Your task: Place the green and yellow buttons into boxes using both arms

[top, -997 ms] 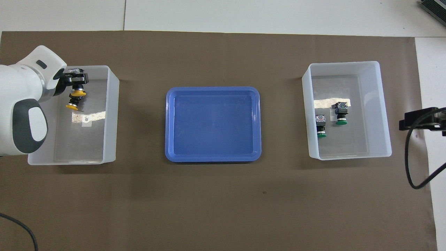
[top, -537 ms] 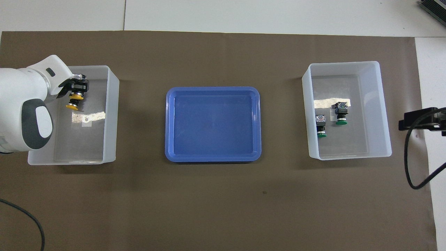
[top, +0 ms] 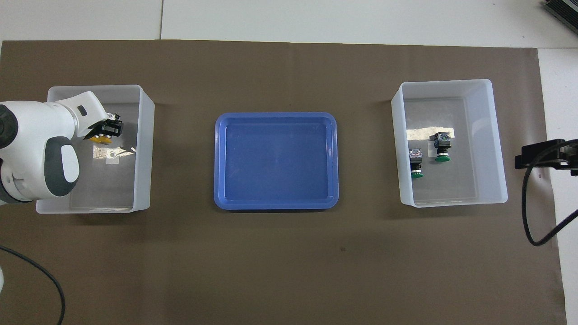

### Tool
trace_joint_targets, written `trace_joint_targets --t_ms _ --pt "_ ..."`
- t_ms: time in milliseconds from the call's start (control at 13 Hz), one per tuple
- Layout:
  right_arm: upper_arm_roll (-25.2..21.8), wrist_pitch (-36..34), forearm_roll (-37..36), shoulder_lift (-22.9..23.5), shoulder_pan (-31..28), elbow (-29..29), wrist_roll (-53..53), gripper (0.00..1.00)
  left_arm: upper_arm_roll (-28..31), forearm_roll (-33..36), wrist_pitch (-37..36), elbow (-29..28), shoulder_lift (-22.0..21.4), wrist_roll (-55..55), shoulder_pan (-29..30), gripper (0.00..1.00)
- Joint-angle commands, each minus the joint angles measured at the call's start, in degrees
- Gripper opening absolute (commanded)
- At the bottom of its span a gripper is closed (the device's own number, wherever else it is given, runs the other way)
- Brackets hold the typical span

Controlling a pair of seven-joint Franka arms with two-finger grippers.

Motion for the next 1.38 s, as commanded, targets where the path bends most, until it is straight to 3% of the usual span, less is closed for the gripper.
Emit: trace_joint_targets --t_ms 0,230,460,843,1150,1304 --pt "0.0 0.4 -1.3 -0.5 -0.7 -0.6 -0.2 1.0 -0.4 0.2 0.7 -0.3 -0.6 0.9 0.6 1.0" --pt "0.1 0.1 -0.7 2.9 -1.0 3.3 -0.2 1.0 -0.3 0.2 -4.2 -0.3 -4.2 0.4 -0.2 1.0" --pt "-0.2 0.1 -1.8 5.9 -1.1 6.6 -3.6 1.0 -0.5 0.2 -17.5 0.1 -11.4 -0.3 -0.4 1.0" --pt "-0.2 -0.3 -1.8 6.2 -1.0 5.3 -5.0 1.0 -1.7 0.3 -31.9 5.4 -17.2 -18.9 -4.6 1.0" --pt "-0.2 -1.9 -2.1 5.4 -1.7 4.2 -3.3 1.0 -2.1 0.4 -43.6 17.5 -15.8 -25.3 -7.2 1.0" --pt "-0.1 -2.2 -1.9 5.2 -1.5 3.9 -3.1 1.0 -2.1 0.1 -49.0 25.5 -12.3 -25.4 -7.5 1.0"
